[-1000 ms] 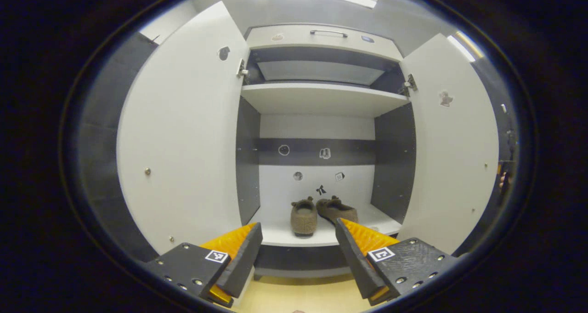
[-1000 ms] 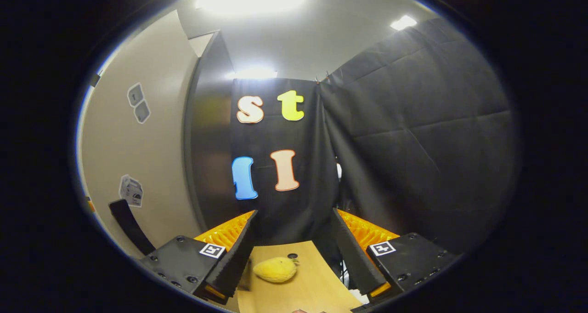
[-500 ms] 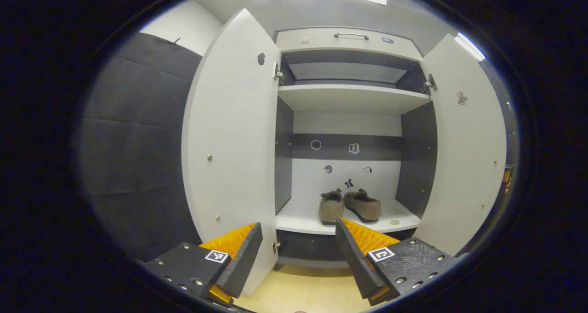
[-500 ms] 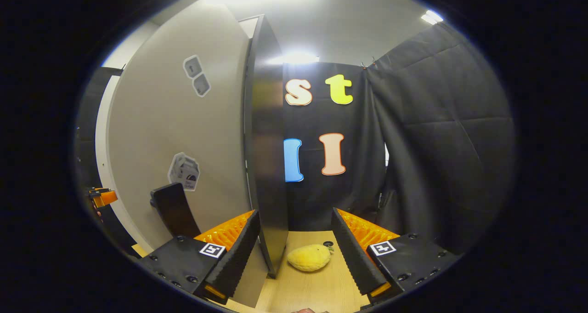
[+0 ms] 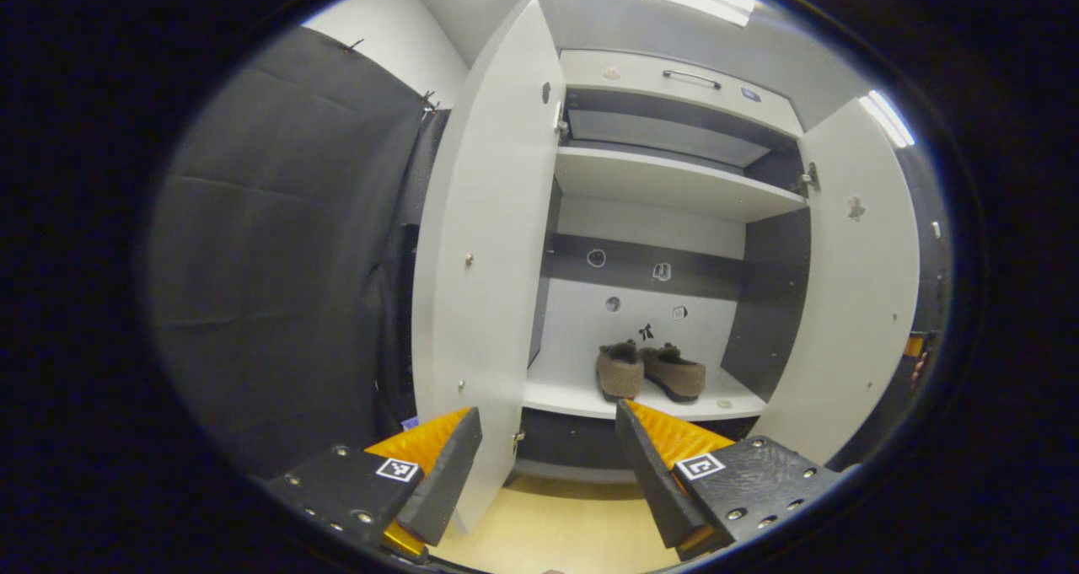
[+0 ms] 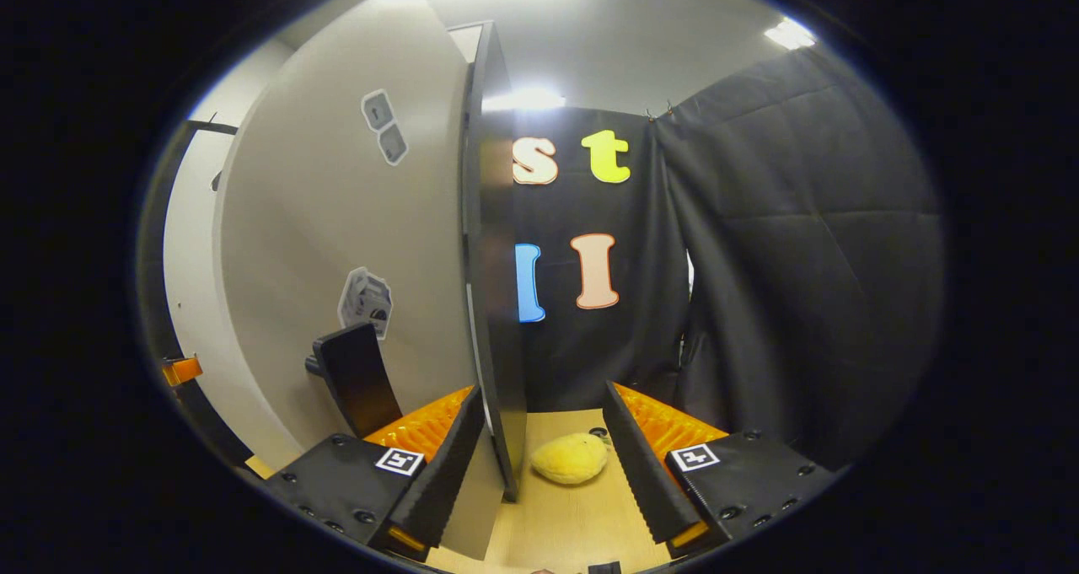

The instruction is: Grab one shoe with the right hand and put it into the shoe cabinet, grab the other shoe with the left hand and put it into the shoe cabinet; then close the right door with the right hand and the left door with the left hand.

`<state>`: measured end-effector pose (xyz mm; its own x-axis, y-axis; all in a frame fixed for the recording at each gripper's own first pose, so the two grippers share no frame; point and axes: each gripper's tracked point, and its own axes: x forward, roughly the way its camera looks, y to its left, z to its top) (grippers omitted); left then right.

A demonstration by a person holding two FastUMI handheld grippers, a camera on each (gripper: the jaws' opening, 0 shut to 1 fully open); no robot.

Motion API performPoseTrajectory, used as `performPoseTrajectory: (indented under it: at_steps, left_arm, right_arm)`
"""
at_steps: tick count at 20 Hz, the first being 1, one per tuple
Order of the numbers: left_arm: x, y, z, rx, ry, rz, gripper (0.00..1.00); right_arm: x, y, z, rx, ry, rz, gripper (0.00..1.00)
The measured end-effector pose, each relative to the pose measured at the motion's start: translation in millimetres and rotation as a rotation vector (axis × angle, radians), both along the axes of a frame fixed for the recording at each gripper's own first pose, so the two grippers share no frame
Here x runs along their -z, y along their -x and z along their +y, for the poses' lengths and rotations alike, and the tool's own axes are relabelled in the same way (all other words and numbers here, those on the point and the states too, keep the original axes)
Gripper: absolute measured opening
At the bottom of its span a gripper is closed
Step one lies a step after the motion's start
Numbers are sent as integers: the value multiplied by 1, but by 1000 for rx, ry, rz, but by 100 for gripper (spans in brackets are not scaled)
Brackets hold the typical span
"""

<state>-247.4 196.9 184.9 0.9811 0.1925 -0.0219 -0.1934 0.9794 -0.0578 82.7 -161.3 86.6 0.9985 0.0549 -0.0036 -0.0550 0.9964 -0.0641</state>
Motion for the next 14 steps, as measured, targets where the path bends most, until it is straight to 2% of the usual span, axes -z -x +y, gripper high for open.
performPoseTrajectory:
  at_steps: [1,2,3,8,9,10,14]
  left_arm:
    - [-1,2,5,8,-1,-4,94]
    - [-1,5,8,15,1,-9,100]
    - [-1,8,12,28,5,-17,94]
    - [-4,21,22,108,27,-39,94]
    - [-3,23,24,118,30,-43,94]
    - [-3,25,28,124,25,-44,100]
    - [-2,41,53,112,5,-49,100]
  right_arm:
    - [0,2,9,6,4,-8,91]
    - [1,6,19,6,-7,-15,91]
    - [3,10,28,12,-12,-23,90]
    - [1,6,75,14,17,-78,91]
    - [-8,-10,83,11,17,-87,91]
    - [-7,-12,91,10,14,-94,91]
    - [-1,-16,136,-51,37,-97,91]
